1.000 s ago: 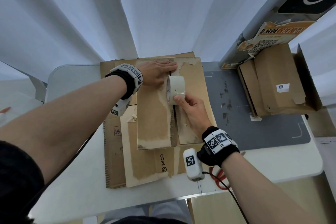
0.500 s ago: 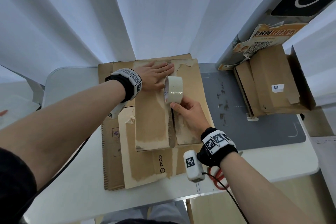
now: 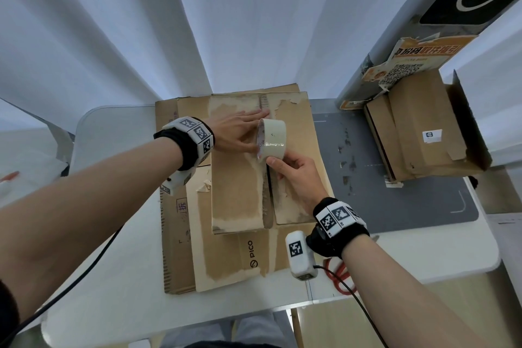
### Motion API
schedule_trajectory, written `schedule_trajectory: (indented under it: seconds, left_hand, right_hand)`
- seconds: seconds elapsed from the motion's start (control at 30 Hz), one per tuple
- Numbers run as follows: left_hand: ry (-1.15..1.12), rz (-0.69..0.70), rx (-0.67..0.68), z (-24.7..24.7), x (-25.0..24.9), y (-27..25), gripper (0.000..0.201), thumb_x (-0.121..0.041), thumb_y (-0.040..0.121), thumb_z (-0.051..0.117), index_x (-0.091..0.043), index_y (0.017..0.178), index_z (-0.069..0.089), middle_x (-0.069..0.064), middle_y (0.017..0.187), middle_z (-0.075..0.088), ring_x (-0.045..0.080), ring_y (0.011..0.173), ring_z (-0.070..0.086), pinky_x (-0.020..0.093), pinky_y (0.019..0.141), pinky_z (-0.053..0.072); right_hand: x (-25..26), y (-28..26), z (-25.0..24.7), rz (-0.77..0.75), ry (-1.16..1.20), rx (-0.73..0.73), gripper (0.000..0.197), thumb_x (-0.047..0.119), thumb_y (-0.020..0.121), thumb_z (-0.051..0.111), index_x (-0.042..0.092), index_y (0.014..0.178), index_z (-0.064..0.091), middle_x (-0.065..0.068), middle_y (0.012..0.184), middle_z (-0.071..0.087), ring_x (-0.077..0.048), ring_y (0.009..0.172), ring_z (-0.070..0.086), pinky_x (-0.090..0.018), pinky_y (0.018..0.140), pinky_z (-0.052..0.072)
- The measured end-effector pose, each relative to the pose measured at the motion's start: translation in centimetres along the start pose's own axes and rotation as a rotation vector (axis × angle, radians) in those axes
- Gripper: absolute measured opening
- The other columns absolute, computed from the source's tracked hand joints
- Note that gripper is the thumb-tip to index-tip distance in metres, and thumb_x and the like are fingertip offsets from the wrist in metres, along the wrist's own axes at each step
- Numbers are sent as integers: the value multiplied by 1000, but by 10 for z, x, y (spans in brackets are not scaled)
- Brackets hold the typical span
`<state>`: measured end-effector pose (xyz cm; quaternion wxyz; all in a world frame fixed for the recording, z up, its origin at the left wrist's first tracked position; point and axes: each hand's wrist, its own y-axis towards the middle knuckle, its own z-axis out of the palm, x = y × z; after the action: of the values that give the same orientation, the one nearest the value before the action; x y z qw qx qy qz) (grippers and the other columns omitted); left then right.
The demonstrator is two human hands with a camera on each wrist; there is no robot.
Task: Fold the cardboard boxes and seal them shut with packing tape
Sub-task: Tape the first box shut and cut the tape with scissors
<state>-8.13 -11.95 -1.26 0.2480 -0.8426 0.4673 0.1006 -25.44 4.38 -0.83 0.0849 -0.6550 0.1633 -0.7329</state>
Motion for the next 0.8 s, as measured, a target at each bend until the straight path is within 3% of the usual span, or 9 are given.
schedule_trajectory:
  seconds: [0.13,0.2,0.27,0.4,0.5,0.63,0.8]
  left_hand:
    - [-77,-38,6,-6,4,2,106,-62,84,66,-25,159,2,-10,165,-6,7,149,5,30,120,6]
    - [-77,-39,26,-8,5,4,111,-52,80,76,-24,159,2,-9,165,-4,10,151,8,29,121,8]
    - [-89,-60,27,-8,7,7,114,-38,77,83,-23,159,5,-8,166,-1,9,150,11,22,117,8]
    - [-109,-83,-19,-1,3,12,113,-24,73,87,-20,157,11,-4,166,5,13,152,12,28,122,13]
    - [-142,-106,-47,2,2,13,111,-16,72,87,-16,157,14,0,165,7,13,152,11,22,121,10]
    - [-84,-121,-40,-2,-1,13,111,-22,71,88,-14,157,18,1,165,10,14,152,11,13,115,4]
    - [106,-151,51,-16,-20,13,115,-30,74,85,-10,158,10,3,166,3,14,152,6,19,116,7]
  right_hand:
    - [-2,1,0,5,-18,3,27,15,91,70,8,116,72,-9,109,75,-10,90,66,-23,78,50]
    - [-2,1,0,8,-13,5,25,15,91,70,9,115,72,-7,109,75,-10,92,67,-24,79,51]
    - [-3,1,0,4,-10,9,24,14,91,70,8,114,72,-5,107,76,-7,90,67,-19,76,51]
    - [-3,2,3,1,-12,24,23,8,92,68,-1,113,71,-5,104,75,1,85,68,-10,71,48]
    - [-5,2,4,-8,-20,33,25,9,93,66,-3,114,70,-7,108,74,0,86,67,-10,72,47]
    - [-6,0,2,-9,-13,20,26,11,94,66,1,117,70,-8,110,74,-1,88,67,-14,75,48]
    - [-6,0,-1,10,33,2,29,12,94,64,-1,120,68,-5,102,72,1,70,58,-16,68,45]
